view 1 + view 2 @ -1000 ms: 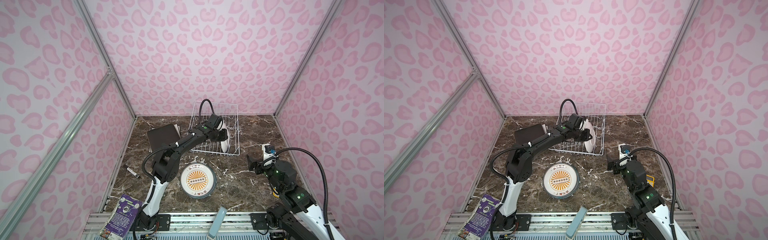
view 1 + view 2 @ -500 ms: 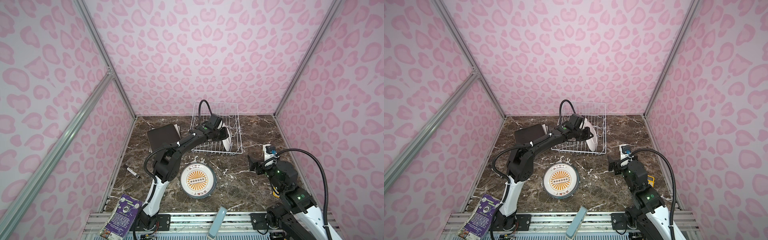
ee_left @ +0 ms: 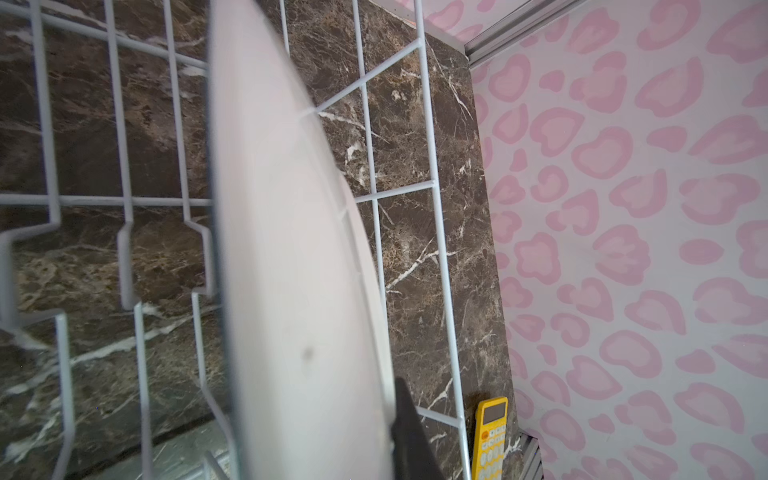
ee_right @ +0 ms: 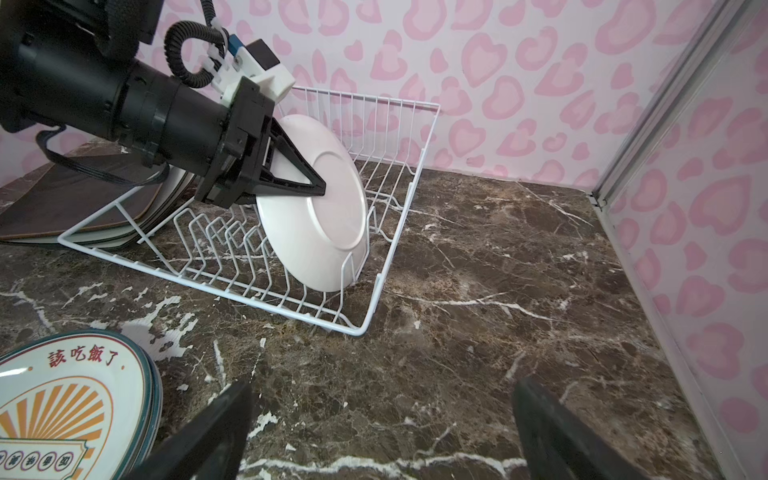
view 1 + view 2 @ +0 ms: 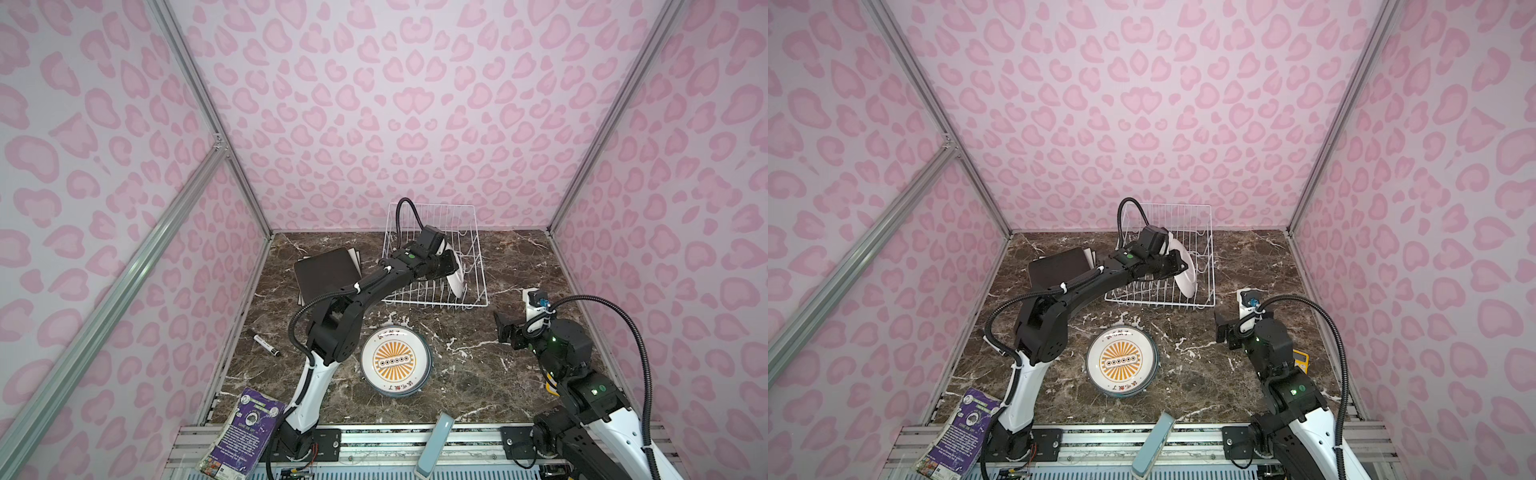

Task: Unload the plates from the dish rack
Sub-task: 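Grasp the white plate rim with the left gripper and lift it upward, then carry the white plate toward the robot with the left gripper while the right reaches in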

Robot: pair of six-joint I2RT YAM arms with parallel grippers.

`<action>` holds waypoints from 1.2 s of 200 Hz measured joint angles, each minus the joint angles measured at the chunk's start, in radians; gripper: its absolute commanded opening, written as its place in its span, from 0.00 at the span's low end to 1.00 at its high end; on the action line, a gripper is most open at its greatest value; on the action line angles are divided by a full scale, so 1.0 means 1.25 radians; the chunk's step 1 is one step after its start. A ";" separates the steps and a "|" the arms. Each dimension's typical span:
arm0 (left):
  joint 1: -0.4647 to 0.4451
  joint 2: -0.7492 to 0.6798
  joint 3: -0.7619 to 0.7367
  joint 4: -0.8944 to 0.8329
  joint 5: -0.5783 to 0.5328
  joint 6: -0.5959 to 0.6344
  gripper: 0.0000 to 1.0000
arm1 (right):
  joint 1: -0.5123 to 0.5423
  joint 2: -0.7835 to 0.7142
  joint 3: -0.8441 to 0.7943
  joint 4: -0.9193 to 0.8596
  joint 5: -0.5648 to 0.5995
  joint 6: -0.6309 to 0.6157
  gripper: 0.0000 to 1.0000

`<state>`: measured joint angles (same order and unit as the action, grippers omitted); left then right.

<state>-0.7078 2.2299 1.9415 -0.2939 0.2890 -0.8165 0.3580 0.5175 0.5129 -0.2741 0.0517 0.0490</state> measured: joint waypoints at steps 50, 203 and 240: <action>-0.004 -0.035 0.001 -0.014 0.001 0.047 0.03 | -0.001 0.025 0.017 0.004 -0.003 0.007 0.99; 0.020 -0.418 -0.162 -0.061 0.049 0.347 0.03 | -0.001 0.116 0.101 0.031 -0.020 0.125 0.99; 0.020 -0.555 -0.328 -0.026 -0.008 0.518 0.03 | -0.004 0.199 0.187 -0.015 -0.031 0.203 0.99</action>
<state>-0.6827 1.5356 1.5318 -0.3267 0.2794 -0.1692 0.3531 0.7662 0.7464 -0.2932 0.0128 0.3027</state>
